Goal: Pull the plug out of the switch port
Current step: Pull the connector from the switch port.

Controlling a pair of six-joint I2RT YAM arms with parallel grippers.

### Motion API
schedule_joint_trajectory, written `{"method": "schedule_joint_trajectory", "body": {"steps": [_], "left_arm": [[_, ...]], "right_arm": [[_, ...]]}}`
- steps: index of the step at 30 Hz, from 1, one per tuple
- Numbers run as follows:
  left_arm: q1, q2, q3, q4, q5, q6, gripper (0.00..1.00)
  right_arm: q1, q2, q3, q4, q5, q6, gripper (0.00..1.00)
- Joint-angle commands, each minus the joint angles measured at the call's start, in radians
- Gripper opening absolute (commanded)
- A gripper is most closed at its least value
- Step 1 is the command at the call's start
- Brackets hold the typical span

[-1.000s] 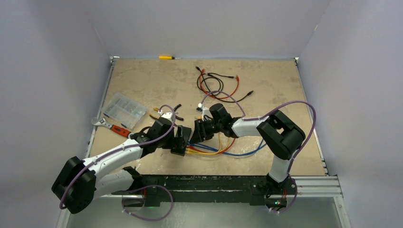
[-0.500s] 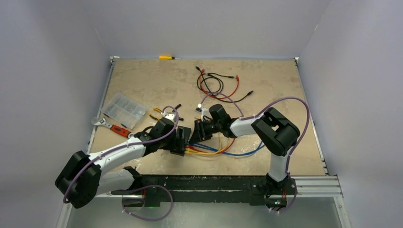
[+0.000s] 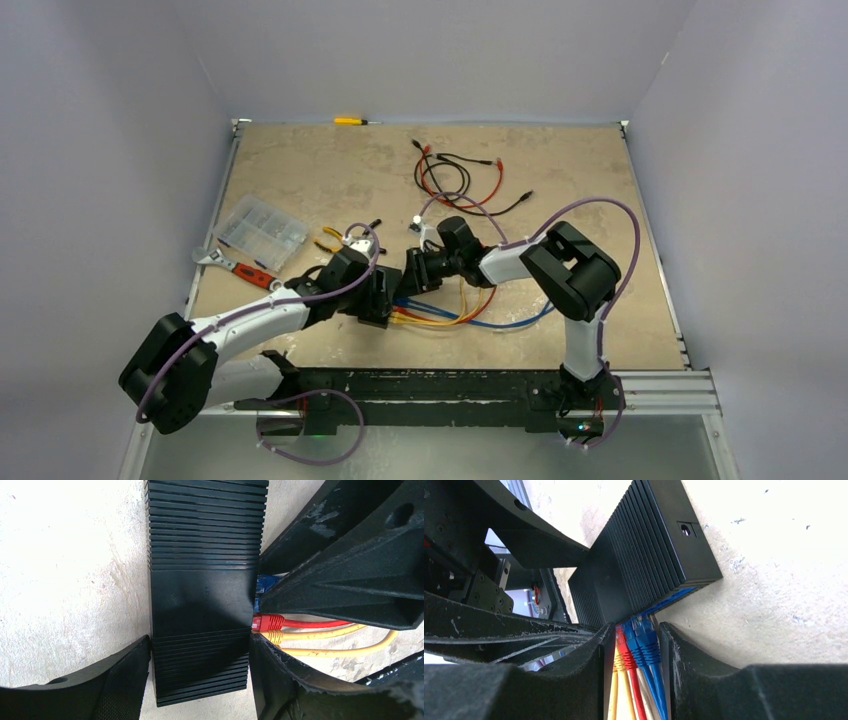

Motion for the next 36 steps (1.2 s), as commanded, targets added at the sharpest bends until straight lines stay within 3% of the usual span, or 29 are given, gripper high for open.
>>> {"method": "schedule_joint_trajectory", "body": {"steps": [1,11,15,18,27,36], "left_arm": [[-0.007,0.013,-0.021,0.010,0.003,0.014,0.35],[-0.007,0.031,-0.015,0.006,-0.022,0.010,0.12],[-0.007,0.043,-0.009,0.003,-0.026,0.013,0.09],[-0.007,0.046,-0.009,0.005,-0.028,0.012,0.08],[-0.007,0.045,-0.005,0.001,-0.032,0.011,0.06],[-0.007,0.047,-0.006,0.001,-0.031,0.010,0.04]], "right_arm": [[-0.001,0.041,0.025,-0.004,0.029,-0.018,0.41],[-0.002,0.056,0.020,0.005,0.000,-0.021,0.37],[-0.016,0.048,-0.013,0.030,-0.014,-0.015,0.53],[-0.037,0.048,-0.043,0.070,-0.052,-0.003,0.57],[-0.062,0.067,-0.081,0.107,-0.077,-0.010,0.43],[-0.060,0.112,-0.036,0.119,-0.086,-0.003,0.43]]}}
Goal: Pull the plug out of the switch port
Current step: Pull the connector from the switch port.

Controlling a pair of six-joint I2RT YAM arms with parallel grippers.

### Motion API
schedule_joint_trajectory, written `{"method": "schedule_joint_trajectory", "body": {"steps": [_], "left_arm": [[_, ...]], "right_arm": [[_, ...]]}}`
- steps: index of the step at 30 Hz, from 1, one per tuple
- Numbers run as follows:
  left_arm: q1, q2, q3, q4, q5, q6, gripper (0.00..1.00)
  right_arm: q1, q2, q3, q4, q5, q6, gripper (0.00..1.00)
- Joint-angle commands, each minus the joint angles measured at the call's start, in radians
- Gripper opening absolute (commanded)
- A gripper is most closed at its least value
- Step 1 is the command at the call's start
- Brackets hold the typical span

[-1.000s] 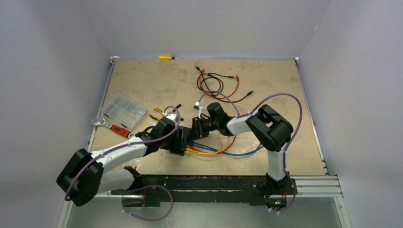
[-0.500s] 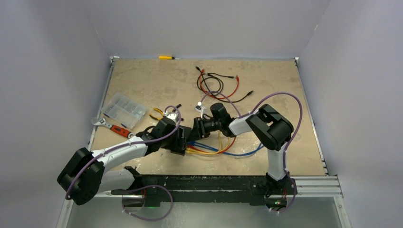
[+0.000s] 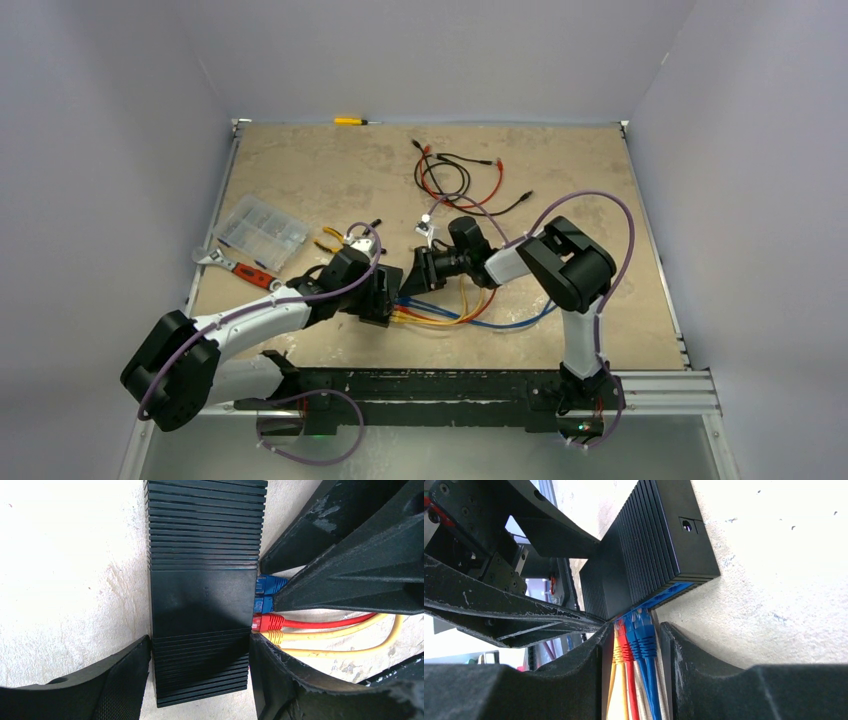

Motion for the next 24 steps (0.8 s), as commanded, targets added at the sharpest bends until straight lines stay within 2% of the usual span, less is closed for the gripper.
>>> {"method": "schedule_joint_trajectory", "body": {"steps": [1,9,17,24], "left_arm": [[-0.003,0.031,-0.009,-0.017,-0.022,0.008,0.04],[-0.003,0.031,-0.015,-0.009,-0.020,0.005,0.02],[-0.004,0.034,-0.008,-0.015,-0.018,0.007,0.01],[-0.003,0.027,-0.001,-0.022,-0.024,0.008,0.00]], "right_arm": [[0.002,0.056,0.016,-0.062,0.046,-0.032,0.42],[0.006,0.064,0.044,-0.115,0.063,-0.061,0.34],[0.013,0.091,0.065,-0.113,0.056,-0.059,0.33],[0.018,0.104,0.078,-0.139,0.078,-0.069,0.21]]}}
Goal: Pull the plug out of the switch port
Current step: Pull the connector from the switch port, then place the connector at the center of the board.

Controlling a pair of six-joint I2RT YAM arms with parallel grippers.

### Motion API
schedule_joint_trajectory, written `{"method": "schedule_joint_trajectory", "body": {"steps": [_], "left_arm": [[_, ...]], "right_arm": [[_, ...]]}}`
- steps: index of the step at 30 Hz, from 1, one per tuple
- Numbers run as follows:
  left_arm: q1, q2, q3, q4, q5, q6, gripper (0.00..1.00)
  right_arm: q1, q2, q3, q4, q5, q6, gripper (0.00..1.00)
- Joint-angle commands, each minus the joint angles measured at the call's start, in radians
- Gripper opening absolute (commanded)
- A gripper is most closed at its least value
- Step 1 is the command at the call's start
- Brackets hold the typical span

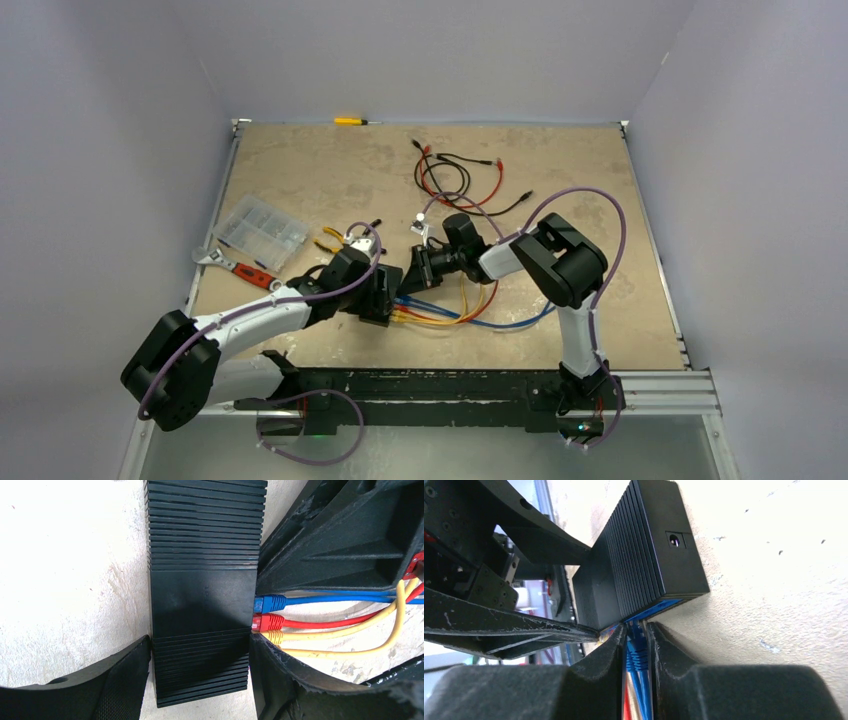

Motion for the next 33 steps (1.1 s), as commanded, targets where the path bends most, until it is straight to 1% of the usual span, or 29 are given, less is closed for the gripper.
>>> {"method": "schedule_joint_trajectory", "body": {"steps": [1,6,8,17,26,33], "left_arm": [[-0.003,0.024,-0.002,-0.025,-0.026,0.008,0.00],[-0.003,0.023,-0.004,-0.023,-0.034,-0.002,0.00],[-0.003,0.023,-0.004,-0.022,-0.038,-0.007,0.00],[-0.003,0.024,-0.008,-0.031,-0.078,-0.044,0.00],[-0.001,0.012,-0.003,-0.105,-0.179,-0.095,0.00],[-0.001,-0.001,-0.001,-0.135,-0.214,-0.111,0.00]], "right_arm": [[0.013,0.045,0.002,-0.101,0.114,-0.064,0.18],[0.014,0.025,-0.013,-0.113,0.120,-0.077,0.03],[0.014,0.015,-0.018,-0.116,0.121,-0.080,0.00],[0.014,-0.023,-0.048,-0.139,0.116,-0.097,0.00],[0.008,-0.080,-0.088,-0.174,0.134,-0.124,0.00],[-0.010,-0.118,-0.116,-0.203,0.152,-0.143,0.00]]}}
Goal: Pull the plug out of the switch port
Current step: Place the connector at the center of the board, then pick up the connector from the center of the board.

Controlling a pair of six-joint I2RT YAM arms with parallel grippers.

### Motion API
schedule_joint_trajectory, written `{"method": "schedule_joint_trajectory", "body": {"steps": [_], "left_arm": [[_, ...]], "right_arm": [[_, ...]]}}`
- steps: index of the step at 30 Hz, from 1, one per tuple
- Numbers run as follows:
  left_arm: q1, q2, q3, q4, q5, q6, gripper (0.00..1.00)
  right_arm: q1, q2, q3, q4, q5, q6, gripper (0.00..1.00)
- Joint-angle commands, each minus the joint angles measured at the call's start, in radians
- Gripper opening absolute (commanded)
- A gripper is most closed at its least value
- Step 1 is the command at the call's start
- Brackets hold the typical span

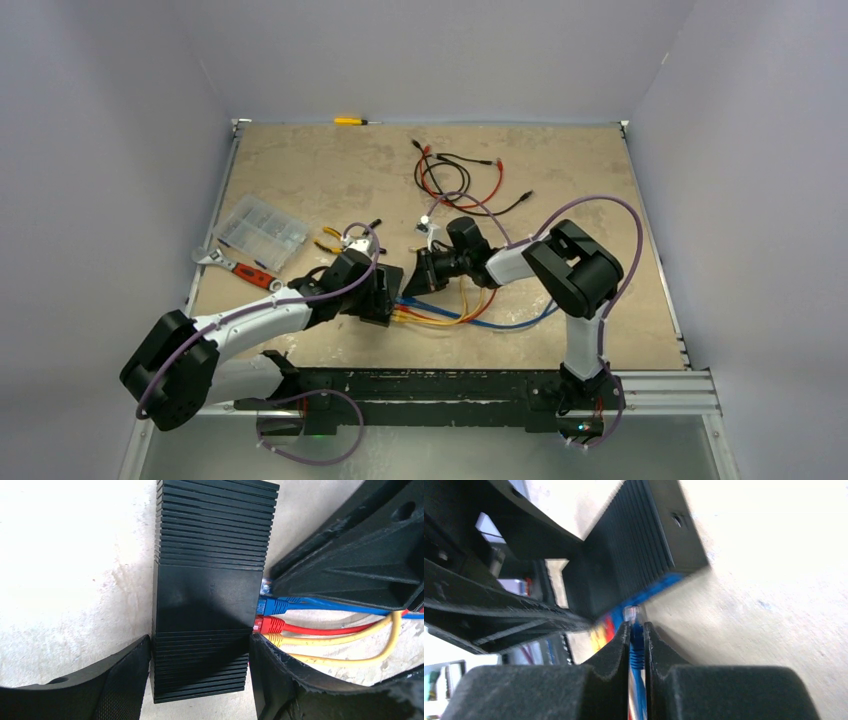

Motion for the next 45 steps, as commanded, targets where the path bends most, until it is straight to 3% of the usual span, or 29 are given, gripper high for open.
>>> {"method": "schedule_joint_trajectory", "body": {"steps": [1,13,23,27,30,33,39,45], "left_arm": [[0.016,0.000,-0.004,-0.122,-0.154,-0.029,0.00],[0.016,0.031,-0.015,-0.082,-0.125,-0.013,0.00],[0.016,0.056,-0.063,0.061,-0.017,-0.021,0.00],[0.016,0.077,-0.057,0.097,0.022,-0.020,0.00],[0.016,0.093,-0.062,0.124,0.046,-0.029,0.00],[0.016,0.104,-0.076,0.164,0.064,-0.046,0.00],[0.016,0.134,-0.073,0.196,0.097,-0.052,0.00],[0.016,0.158,-0.059,0.202,0.103,-0.044,0.00]], "right_arm": [[-0.023,-0.029,-0.054,-0.156,0.042,-0.062,0.00],[-0.048,-0.135,-0.028,-0.239,0.106,-0.080,0.00],[-0.063,-0.235,0.128,-0.319,0.305,-0.073,0.00],[-0.062,-0.246,0.160,-0.353,0.378,-0.099,0.18],[-0.060,-0.266,0.148,-0.382,0.417,-0.128,0.41],[-0.049,-0.288,0.135,-0.430,0.466,-0.164,0.53],[-0.025,-0.316,0.115,-0.561,0.601,-0.205,0.61],[-0.003,-0.314,0.102,-0.633,0.709,-0.214,0.60]]}}
